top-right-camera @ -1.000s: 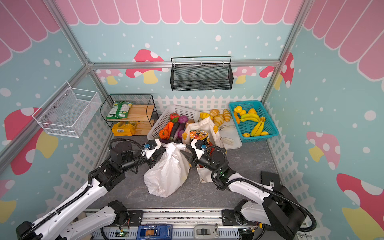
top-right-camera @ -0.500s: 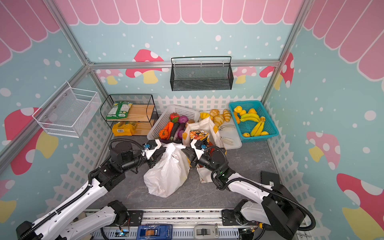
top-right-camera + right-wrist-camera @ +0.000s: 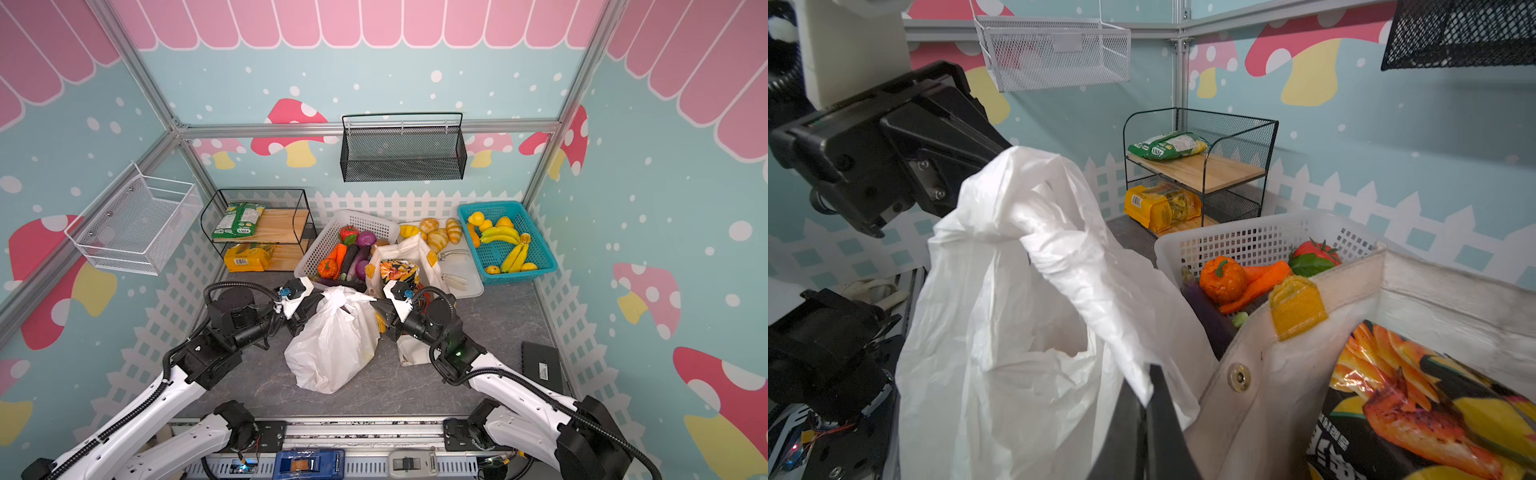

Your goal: Place the mixed food into the grocery bags and tie them

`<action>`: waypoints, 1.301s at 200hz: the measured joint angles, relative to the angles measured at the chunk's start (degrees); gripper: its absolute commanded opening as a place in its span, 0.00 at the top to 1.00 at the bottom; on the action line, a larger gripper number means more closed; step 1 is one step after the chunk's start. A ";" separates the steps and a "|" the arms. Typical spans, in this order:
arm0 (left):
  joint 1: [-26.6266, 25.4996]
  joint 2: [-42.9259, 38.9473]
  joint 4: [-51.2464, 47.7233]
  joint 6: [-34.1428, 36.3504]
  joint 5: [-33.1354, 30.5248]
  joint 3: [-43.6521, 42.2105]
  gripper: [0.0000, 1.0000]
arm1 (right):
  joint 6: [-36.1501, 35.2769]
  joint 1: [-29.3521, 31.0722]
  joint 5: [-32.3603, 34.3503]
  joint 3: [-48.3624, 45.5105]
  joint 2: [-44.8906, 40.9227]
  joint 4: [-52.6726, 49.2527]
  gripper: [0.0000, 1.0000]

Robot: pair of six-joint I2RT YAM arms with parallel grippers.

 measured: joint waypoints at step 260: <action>22.16 -1.84 -9.62 -19.47 -30.42 -7.43 1.00 | -4.04 0.26 39.50 13.00 2.82 -41.18 1.00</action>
